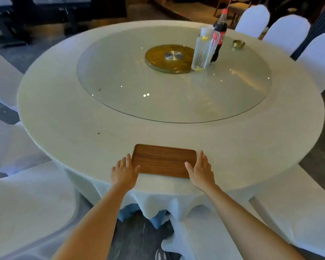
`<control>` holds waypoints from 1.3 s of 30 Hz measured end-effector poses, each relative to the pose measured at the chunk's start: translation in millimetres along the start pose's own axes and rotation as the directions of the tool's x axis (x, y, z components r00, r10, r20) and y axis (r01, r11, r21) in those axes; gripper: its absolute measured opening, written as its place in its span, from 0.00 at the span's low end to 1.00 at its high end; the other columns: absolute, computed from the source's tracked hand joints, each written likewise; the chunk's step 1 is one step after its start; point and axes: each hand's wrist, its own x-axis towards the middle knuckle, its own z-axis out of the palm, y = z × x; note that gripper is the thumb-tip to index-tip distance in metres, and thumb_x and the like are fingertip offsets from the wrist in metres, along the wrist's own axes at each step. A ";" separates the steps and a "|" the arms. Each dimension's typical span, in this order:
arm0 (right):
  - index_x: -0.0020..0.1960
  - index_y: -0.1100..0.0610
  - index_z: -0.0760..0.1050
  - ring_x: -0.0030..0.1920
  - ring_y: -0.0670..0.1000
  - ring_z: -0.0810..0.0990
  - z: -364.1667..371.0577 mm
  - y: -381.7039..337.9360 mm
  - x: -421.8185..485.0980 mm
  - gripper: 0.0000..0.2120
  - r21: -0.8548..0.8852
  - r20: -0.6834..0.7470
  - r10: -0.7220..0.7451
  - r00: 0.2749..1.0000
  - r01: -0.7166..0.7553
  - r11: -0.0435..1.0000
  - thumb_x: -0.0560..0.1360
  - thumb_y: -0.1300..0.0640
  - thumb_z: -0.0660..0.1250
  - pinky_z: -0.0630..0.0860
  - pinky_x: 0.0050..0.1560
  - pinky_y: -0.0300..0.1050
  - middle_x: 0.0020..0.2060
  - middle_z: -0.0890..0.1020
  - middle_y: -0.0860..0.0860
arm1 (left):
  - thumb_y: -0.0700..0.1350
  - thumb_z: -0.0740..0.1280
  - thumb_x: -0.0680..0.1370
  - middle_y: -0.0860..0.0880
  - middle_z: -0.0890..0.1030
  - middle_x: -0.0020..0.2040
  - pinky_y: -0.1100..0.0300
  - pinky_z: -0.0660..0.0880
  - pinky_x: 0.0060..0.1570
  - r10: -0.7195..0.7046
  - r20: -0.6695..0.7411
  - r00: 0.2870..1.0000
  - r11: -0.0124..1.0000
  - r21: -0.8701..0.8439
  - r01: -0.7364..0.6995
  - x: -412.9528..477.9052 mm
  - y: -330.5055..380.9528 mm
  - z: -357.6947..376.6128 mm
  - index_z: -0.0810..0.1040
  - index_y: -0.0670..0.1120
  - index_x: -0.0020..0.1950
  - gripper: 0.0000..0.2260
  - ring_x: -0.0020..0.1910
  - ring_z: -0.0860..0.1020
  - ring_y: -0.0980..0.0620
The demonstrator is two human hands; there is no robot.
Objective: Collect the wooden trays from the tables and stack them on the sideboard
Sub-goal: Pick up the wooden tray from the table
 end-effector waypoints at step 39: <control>0.66 0.65 0.61 0.59 0.62 0.77 92.2 -225.7 -66.3 0.28 0.024 0.155 -0.256 0.954 0.255 0.967 0.78 0.44 0.57 0.75 0.52 0.53 0.60 0.77 0.61 | 0.56 0.60 0.78 0.41 0.76 0.39 0.48 0.72 0.48 -0.617 -0.049 0.785 0.608 -0.663 0.437 -111.1 -237.0 -61.9 0.62 0.45 0.32 0.20 0.44 0.76 0.40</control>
